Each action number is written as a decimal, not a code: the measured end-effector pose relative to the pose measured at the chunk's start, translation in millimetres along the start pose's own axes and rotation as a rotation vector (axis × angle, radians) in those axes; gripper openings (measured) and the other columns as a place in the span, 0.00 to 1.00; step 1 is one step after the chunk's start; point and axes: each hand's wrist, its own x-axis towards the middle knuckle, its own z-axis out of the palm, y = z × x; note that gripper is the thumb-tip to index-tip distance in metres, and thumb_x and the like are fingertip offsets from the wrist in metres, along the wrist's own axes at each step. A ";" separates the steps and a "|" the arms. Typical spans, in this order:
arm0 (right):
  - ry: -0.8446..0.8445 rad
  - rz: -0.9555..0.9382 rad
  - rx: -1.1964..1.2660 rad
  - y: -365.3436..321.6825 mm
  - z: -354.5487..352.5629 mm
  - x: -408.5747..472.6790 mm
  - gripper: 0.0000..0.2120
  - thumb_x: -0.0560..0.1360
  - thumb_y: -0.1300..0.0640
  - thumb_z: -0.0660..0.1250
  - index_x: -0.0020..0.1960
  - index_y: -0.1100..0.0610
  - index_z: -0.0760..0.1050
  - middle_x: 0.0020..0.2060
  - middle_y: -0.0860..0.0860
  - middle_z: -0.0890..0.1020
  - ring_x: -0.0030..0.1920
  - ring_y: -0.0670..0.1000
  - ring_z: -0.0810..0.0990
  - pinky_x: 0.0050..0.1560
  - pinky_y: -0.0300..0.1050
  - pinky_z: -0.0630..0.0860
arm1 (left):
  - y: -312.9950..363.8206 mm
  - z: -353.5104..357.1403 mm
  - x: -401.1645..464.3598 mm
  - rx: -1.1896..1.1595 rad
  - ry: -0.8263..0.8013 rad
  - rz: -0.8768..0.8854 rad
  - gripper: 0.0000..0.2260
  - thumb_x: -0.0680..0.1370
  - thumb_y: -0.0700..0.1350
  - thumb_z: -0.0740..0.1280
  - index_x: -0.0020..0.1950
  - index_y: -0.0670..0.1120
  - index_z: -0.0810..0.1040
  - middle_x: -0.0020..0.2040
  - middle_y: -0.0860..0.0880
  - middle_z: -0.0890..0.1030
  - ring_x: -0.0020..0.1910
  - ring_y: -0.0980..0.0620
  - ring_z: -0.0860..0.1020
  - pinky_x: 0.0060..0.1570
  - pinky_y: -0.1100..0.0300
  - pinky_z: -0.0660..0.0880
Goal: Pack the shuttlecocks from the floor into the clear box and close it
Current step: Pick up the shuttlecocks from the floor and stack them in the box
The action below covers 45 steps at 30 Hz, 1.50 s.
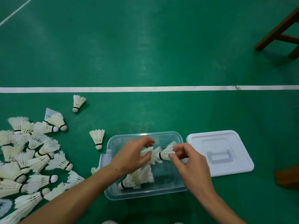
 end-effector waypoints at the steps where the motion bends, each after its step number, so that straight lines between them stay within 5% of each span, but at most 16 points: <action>1: 0.049 -0.008 -0.059 -1.0 -0.7 -2.2 0.08 0.77 0.47 0.75 0.52 0.40 0.77 0.41 0.37 0.84 0.45 0.39 0.82 0.45 0.49 0.81 | -1.3 7.1 2.0 0.050 -0.039 0.002 0.17 0.79 0.52 0.70 0.68 0.54 0.77 0.63 0.59 0.83 0.61 0.60 0.80 0.62 0.54 0.79; 6: 0.108 -0.037 -0.202 -5.4 0.3 -7.9 0.14 0.78 0.44 0.72 0.59 0.36 0.70 0.44 0.34 0.82 0.43 0.38 0.81 0.42 0.47 0.78 | 0.6 38.2 16.3 0.272 -0.113 0.006 0.31 0.74 0.61 0.73 0.75 0.58 0.69 0.68 0.57 0.81 0.64 0.52 0.81 0.60 0.53 0.78; 13: 0.101 -0.020 -0.201 -9.3 4.3 -4.4 0.17 0.77 0.43 0.72 0.61 0.34 0.68 0.44 0.33 0.82 0.43 0.37 0.81 0.41 0.44 0.78 | -1.5 68.3 22.7 0.524 -0.098 0.012 0.34 0.75 0.61 0.73 0.77 0.54 0.64 0.65 0.51 0.83 0.63 0.46 0.81 0.62 0.50 0.76; 31: -0.053 -0.102 -0.148 -14.2 30.1 7.9 0.18 0.78 0.49 0.75 0.63 0.40 0.72 0.42 0.32 0.80 0.43 0.40 0.83 0.45 0.41 0.81 | 7.4 18.4 0.9 0.233 0.045 -0.049 0.32 0.74 0.62 0.75 0.73 0.59 0.67 0.64 0.59 0.83 0.61 0.53 0.82 0.51 0.52 0.82; 40: -0.201 0.074 -0.126 -1.3 51.6 32.2 0.19 0.81 0.60 0.71 0.69 0.49 0.70 0.48 0.48 0.84 0.49 0.48 0.83 0.53 0.52 0.83 | 7.6 22.6 -4.3 0.229 0.036 -0.067 0.28 0.73 0.59 0.77 0.69 0.57 0.71 0.63 0.58 0.84 0.58 0.55 0.83 0.52 0.51 0.83; 45: -0.326 0.132 -0.213 -12.1 45.4 38.3 0.28 0.81 0.66 0.66 0.78 0.54 0.62 0.53 0.54 0.80 0.52 0.55 0.81 0.50 0.52 0.80 | 11.7 34.6 3.9 0.345 0.044 -0.084 0.22 0.76 0.59 0.74 0.68 0.58 0.74 0.59 0.57 0.86 0.55 0.54 0.84 0.47 0.56 0.80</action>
